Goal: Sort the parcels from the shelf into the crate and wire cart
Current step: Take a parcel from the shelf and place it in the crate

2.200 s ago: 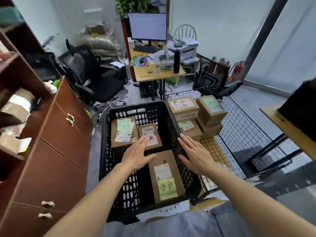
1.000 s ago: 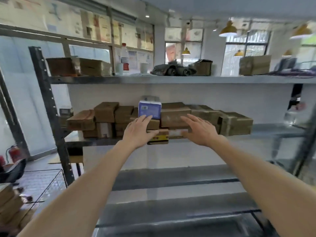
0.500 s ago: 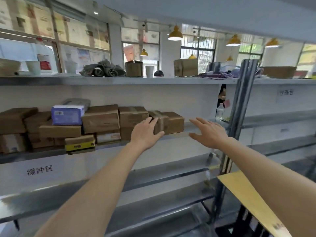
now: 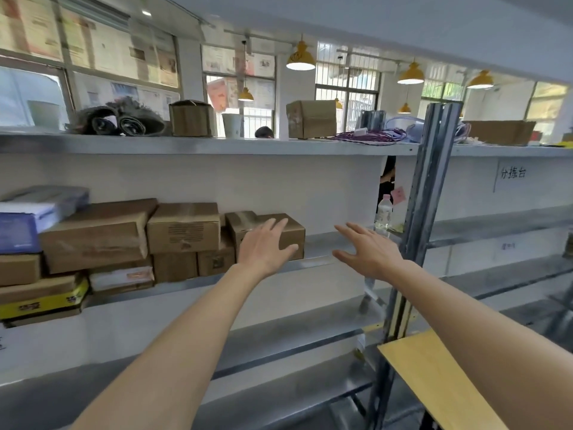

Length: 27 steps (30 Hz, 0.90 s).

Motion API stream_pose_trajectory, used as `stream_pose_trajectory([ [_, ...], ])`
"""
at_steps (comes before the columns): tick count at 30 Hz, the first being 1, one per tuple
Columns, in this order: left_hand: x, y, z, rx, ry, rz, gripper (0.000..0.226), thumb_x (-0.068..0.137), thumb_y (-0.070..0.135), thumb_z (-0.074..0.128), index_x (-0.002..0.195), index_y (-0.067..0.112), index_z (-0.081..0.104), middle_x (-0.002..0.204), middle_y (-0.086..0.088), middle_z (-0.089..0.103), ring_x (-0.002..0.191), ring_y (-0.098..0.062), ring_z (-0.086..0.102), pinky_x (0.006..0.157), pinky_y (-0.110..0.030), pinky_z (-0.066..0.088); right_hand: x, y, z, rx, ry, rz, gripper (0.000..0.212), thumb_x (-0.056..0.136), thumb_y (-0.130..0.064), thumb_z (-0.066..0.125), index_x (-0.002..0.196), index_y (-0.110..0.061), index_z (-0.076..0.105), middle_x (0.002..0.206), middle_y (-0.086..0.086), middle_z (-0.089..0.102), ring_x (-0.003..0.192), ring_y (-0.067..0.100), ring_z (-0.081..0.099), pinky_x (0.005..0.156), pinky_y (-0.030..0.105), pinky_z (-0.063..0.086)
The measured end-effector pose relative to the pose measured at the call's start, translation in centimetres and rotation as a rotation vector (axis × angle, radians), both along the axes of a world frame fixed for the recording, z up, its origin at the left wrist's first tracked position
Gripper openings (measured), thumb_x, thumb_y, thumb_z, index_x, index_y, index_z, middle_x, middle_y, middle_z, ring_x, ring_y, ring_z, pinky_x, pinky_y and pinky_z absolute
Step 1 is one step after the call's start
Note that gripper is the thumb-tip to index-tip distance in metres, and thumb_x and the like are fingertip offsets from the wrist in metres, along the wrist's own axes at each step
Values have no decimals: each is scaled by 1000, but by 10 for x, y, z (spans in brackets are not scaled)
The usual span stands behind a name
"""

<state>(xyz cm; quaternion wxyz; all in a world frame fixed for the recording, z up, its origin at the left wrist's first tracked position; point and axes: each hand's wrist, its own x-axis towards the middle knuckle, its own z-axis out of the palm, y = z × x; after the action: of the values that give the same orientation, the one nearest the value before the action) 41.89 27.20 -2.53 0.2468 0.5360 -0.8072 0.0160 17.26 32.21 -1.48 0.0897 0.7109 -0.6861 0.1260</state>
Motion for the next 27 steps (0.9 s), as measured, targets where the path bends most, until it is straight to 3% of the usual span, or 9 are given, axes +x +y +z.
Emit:
stream_pose_trajectory([
  [10,-18,-123,-21,48,10,115,76,97,62,50,160,27,25,165,-2,29,149,-24,32,116,-40,32,-7,-154,-20,101,-29,99,73,98,-67,43,160,-40,16,169,-5,18,149,26,34,116,50,39],
  [18,-30,-160,-30,75,-19,216,77,96,65,49,160,30,24,165,1,30,149,-22,32,117,-41,34,-7,-242,-55,152,-92,244,73,97,-68,46,159,-42,18,169,-7,19,148,24,35,112,50,42],
  [22,-46,-165,-34,80,-18,287,76,97,63,51,160,31,25,165,1,30,149,-23,33,116,-43,35,-9,-276,-68,184,-120,320,72,96,-68,48,158,-43,20,168,-7,18,141,25,44,103,48,50],
  [27,-66,-171,-41,98,-25,368,75,97,62,52,160,31,26,165,1,30,149,-22,32,117,-43,34,-17,-310,-84,226,-209,401,69,96,-63,53,156,-44,25,163,-1,28,135,28,50,97,46,52],
])
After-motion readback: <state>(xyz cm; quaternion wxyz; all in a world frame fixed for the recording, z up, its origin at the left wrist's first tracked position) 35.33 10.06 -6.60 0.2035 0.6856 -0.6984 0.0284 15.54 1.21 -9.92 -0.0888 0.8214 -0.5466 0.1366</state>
